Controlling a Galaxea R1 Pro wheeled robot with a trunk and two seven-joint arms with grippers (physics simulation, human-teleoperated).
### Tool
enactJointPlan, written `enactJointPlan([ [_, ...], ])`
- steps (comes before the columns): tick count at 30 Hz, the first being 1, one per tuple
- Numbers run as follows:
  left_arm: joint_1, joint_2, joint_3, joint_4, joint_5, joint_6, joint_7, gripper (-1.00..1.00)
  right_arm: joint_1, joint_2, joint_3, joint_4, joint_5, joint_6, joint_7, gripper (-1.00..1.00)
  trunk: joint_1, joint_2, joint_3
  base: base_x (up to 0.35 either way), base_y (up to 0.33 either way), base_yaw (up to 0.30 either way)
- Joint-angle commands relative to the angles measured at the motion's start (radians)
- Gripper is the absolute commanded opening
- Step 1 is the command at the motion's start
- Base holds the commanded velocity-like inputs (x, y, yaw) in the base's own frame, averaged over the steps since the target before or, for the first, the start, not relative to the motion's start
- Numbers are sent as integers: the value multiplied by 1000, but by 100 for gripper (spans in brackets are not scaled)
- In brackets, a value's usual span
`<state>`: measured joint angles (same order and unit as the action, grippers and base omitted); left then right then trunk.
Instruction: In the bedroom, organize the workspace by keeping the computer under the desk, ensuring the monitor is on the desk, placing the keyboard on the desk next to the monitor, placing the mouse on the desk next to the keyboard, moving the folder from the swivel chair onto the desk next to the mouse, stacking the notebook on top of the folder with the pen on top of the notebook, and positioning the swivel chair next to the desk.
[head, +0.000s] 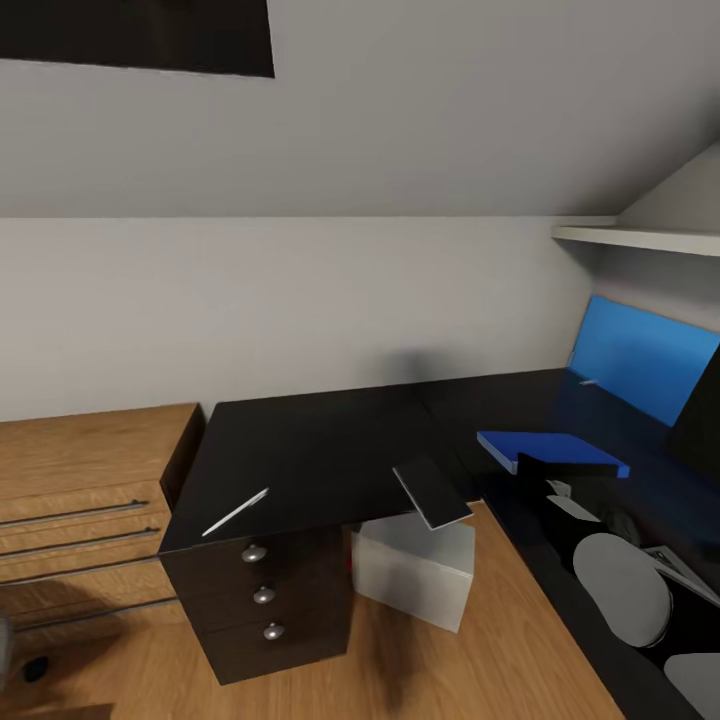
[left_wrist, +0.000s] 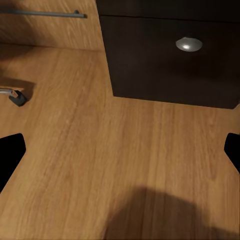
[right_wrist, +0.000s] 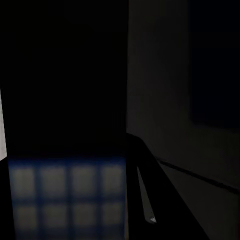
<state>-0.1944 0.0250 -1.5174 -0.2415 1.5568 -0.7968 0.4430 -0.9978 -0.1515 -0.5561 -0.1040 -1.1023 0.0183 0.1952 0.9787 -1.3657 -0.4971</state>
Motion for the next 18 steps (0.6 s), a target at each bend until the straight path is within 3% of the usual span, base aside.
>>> enactJointPlan([
  [1, -1, 1, -9, -3, 2, -2, 10, 100, -1, 0, 1, 1, -10, 2, 4, -100, 0, -1, -1, 172, 0, 0],
  [18, -1, 1, -9, -3, 2, -1, 9, 100, -1, -1, 1, 1, -10, 2, 3, -100, 0, -1, -1, 18, 0, 0],
])
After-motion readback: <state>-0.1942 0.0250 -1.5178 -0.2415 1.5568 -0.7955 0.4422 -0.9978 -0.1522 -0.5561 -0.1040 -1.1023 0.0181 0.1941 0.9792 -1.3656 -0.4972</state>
